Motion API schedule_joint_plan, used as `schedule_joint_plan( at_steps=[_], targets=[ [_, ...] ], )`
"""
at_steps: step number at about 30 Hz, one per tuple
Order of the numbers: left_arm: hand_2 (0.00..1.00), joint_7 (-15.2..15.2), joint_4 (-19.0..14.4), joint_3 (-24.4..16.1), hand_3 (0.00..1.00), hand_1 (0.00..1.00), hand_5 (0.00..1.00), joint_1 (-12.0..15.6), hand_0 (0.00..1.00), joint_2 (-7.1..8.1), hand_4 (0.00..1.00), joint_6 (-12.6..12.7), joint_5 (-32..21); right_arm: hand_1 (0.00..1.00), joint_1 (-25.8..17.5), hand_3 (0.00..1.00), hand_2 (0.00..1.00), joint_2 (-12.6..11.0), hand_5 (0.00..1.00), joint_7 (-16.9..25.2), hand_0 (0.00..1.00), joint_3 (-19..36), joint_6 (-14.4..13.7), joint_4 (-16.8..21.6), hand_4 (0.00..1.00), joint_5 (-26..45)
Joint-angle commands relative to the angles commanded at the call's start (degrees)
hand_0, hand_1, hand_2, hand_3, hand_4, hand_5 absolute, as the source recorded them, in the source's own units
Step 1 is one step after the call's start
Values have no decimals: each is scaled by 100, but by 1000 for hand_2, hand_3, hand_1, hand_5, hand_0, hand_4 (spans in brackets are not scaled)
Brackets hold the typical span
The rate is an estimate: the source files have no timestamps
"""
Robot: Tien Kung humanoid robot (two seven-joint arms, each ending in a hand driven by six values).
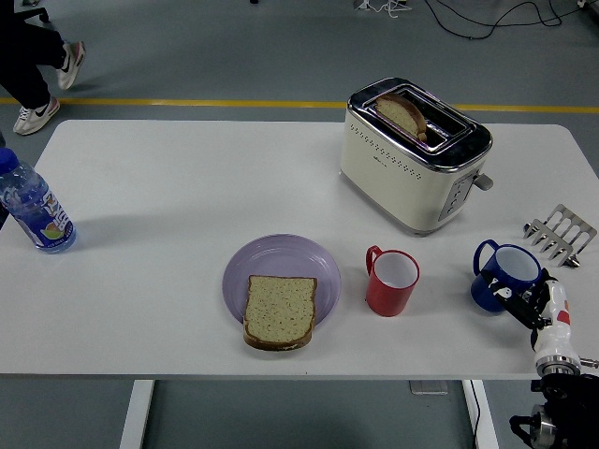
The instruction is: Pick up the cup,pour liquid into bread,place the cup on the desk
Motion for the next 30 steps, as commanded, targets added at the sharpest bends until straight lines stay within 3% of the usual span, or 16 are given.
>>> schedule_joint_plan(
  at_steps=[9,10,15,16,17,24,30],
  targets=[
    [736,-4,-4,-40,628,735,998,-8,668,-1,393,1,26,507,-28,690,563,-2,153,73,499,329,-132,310,928,-411],
    [737,-2,-5,-40,629,735,998,-11,668,-1,391,0,25,455,-29,663,532,-3,145,62,428,370,-147,353,918,-468],
    [737,2,-6,-60,629,735,998,-22,668,2,391,-1,34,455,-45,663,532,-20,145,-55,428,556,-190,567,918,-720],
    [737,2,-7,-64,629,735,998,-25,668,4,392,-1,39,365,-53,583,514,-28,133,-95,329,599,-194,627,898,-798],
    [737,2,-7,-66,629,735,998,-26,668,4,392,-2,42,365,-57,583,514,-32,133,-113,329,620,-196,655,898,-836],
    [737,12,-8,-83,629,735,998,-34,668,10,394,-2,52,339,-154,549,510,-135,131,-501,287,863,-93,1197,887,-1288],
    [737,18,-7,-86,629,734,998,-37,668,18,395,-6,57,315,-251,544,508,-246,125,-1143,267,1014,45,1784,855,-1725]
  ],
)
